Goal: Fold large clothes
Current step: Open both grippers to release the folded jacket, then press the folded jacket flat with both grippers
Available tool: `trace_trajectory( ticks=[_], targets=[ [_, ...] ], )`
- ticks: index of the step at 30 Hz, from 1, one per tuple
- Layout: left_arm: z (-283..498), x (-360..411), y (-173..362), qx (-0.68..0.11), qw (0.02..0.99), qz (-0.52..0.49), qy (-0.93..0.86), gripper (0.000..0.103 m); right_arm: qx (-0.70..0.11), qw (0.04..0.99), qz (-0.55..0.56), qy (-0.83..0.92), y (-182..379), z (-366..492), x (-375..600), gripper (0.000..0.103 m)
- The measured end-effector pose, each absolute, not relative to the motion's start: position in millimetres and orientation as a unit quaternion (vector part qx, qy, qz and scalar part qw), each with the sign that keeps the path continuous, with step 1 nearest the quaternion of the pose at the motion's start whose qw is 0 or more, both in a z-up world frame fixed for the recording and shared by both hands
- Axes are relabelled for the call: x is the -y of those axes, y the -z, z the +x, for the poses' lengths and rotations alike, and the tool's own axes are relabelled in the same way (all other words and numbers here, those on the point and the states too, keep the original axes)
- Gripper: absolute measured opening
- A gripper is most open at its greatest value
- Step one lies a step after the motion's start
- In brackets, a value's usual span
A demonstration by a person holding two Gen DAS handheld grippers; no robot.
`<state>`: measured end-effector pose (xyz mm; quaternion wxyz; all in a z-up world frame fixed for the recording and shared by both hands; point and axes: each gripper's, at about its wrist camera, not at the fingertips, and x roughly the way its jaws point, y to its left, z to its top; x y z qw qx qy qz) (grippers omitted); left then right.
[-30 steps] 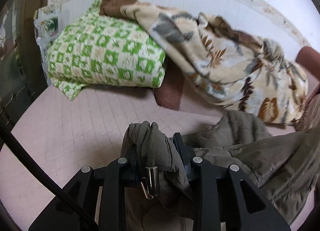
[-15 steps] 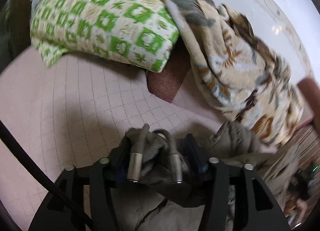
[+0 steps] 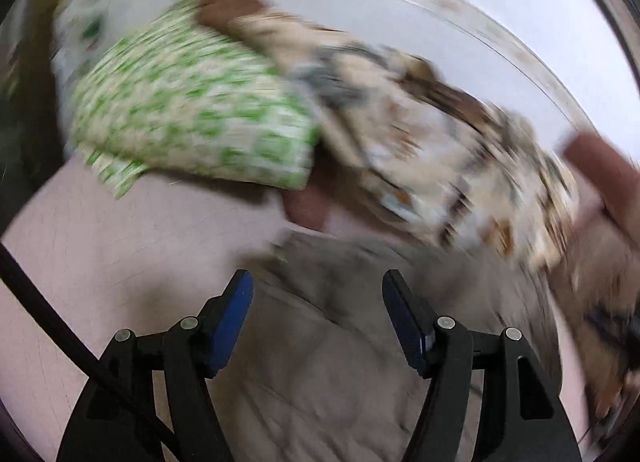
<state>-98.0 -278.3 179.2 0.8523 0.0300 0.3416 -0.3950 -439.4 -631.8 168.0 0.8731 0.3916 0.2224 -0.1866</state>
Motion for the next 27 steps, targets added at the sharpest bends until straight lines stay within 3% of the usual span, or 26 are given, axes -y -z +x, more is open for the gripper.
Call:
trace_trajectory(
  ticks=[7,11,16,27],
  targets=[
    [-196.7,363.2,-154.0,-0.306,0.819,0.166,0.456,0.066,-0.311,0.897,0.268,0.165,-143.7,-389.7,544.4,0.053],
    [-174.9,404.6,-119.1,-0.354,0.812,0.182,0.427,0.066,-0.338,0.89,0.249,0.177,-118.4,-354.3,543.5,0.053],
    [-145.9,424.6,-73.9,-0.4,0.798,0.19,0.408,0.074,-0.377,0.872,0.245,0.193,-83.8,-331.5,573.7,0.052],
    [-137.7,434.2,-62.2,-0.409,0.805,0.187,0.388,0.078,-0.413,0.848,0.268,0.197,-46.2,-314.1,599.2,0.051]
  ],
)
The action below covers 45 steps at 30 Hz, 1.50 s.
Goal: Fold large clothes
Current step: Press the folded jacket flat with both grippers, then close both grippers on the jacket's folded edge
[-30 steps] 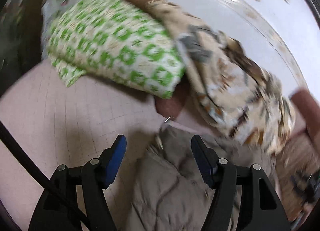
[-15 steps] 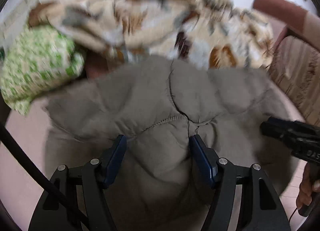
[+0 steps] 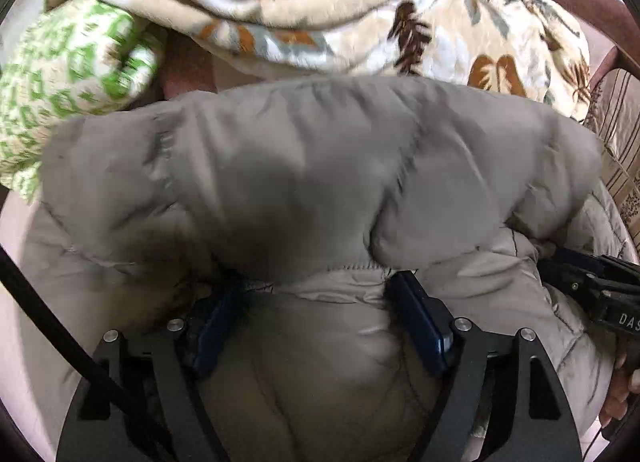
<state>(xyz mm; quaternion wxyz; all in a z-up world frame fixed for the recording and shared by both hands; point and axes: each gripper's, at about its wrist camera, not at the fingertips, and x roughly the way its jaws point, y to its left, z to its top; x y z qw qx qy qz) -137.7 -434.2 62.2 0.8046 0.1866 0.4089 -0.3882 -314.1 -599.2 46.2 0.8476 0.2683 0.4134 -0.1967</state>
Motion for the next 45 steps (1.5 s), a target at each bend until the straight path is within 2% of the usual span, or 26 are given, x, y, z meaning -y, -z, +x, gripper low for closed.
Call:
trace_trajectory(
  ticks=[4,8,15,20,24,30,45],
  targets=[
    [-177.2,372.8,-94.5,-0.355,0.83,0.168,0.397,0.077,-0.356,0.863,0.294,0.205,-82.4,-352.6,577.4,0.053],
    [-210.1,313.4,-102.5,-0.324,0.852,0.173,0.372,0.077,-0.306,0.887,0.274,0.212,-113.4,-414.2,528.7,0.055],
    [-233.2,246.7,-91.9,-0.324,0.88,0.143,0.315,0.077,-0.281,0.89,0.262,0.246,-113.8,-466.0,473.9,0.055],
    [-223.3,246.3,-81.5,-0.319,0.887,0.133,0.306,0.077,-0.273,0.887,0.256,0.269,-106.5,-460.2,471.6,0.055],
    [-206.3,260.8,-60.0,-0.345,0.879,0.131,0.302,0.078,-0.292,0.876,0.258,0.284,-89.5,-448.7,483.7,0.055],
    [-204.3,271.2,-55.4,-0.338,0.883,0.148,0.289,0.081,-0.33,0.858,0.277,0.279,-58.2,-427.8,502.2,0.059],
    [-207.5,280.2,-52.3,-0.313,0.892,0.177,0.273,0.081,-0.34,0.855,0.28,0.275,-43.7,-418.9,505.7,0.061]
  ],
)
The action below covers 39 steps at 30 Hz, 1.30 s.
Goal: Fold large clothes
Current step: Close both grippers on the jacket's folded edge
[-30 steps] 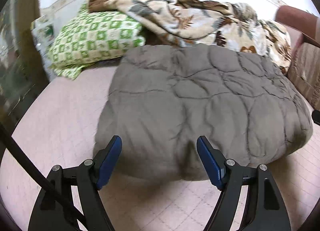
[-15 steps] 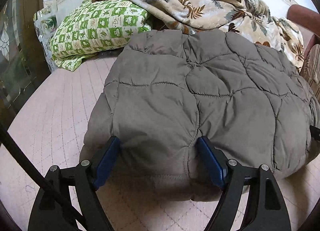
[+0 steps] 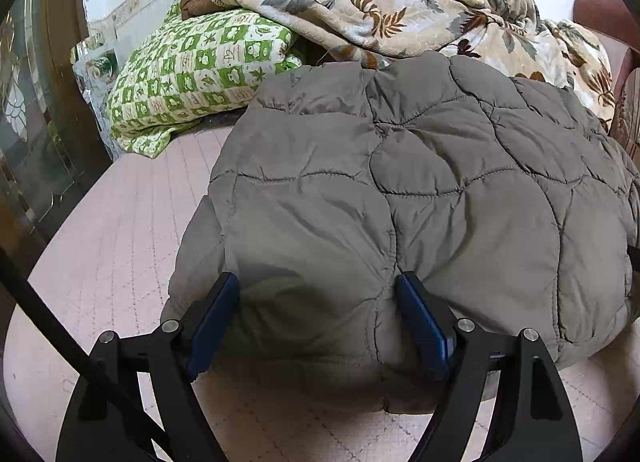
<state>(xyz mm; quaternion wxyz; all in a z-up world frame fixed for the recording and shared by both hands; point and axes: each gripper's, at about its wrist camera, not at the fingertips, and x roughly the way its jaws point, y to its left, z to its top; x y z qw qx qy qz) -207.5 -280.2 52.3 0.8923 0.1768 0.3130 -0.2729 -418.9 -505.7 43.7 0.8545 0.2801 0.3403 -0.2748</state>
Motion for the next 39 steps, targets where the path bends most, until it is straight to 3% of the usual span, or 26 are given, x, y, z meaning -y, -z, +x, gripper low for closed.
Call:
trace_trajectory(
  ticks=[39],
  targets=[
    [-212.1,284.8,-51.3,-0.297,0.896,0.197,0.266,0.081,-0.346,0.855,0.274,0.273,-41.8,-417.7,504.7,0.061]
  ],
)
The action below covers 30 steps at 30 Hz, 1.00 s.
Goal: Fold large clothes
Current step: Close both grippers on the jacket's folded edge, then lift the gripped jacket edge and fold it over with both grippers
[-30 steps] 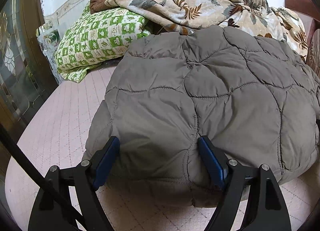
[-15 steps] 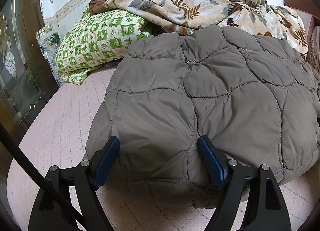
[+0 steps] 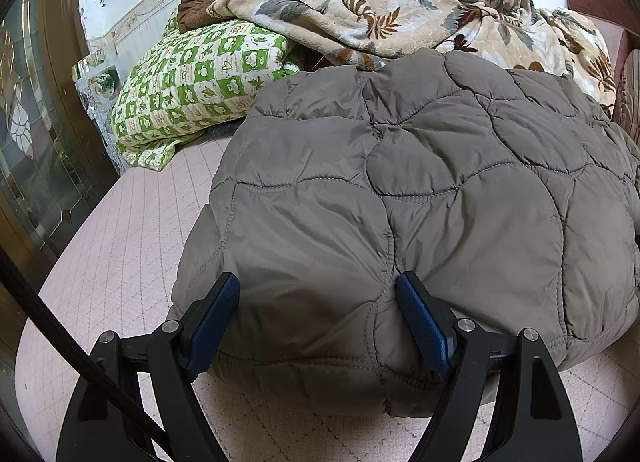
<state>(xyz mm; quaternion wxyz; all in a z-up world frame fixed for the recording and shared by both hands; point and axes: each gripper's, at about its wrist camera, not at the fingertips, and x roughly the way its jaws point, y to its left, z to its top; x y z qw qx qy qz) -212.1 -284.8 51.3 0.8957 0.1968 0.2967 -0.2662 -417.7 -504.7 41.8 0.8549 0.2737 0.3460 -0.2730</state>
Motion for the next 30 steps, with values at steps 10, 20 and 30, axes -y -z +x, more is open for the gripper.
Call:
trace_trajectory(
  ticks=[10,20,30],
  targets=[
    [-209.2,282.7,-53.5,-0.306,0.893,0.188,0.27,0.081,-0.342,0.856,0.277,0.27,-43.8,-420.7,503.2,0.061],
    [-200.6,257.2,-82.0,-0.306,0.905,0.14,0.26,0.081,-0.294,0.858,0.315,0.281,-72.0,-466.9,511.1,0.061],
    [-181.5,246.5,-69.7,-0.342,0.901,0.139,0.229,0.081,-0.272,0.826,0.348,0.351,-74.2,-522.0,539.4,0.062]
  ],
)
